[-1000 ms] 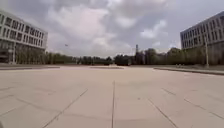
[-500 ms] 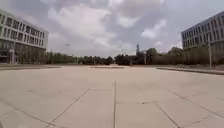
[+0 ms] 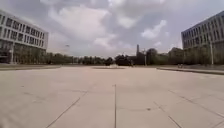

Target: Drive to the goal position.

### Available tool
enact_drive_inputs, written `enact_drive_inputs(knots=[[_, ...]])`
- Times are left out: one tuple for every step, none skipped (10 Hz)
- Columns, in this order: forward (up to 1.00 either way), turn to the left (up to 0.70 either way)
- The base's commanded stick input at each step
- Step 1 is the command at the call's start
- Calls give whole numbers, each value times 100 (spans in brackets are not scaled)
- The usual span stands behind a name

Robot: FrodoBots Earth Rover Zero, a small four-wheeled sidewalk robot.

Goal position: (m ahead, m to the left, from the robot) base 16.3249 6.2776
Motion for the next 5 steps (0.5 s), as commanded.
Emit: enact_drive_inputs(knots=[[50, -2], [50, -2], [50, -2], [50, -2], [50, -2]])
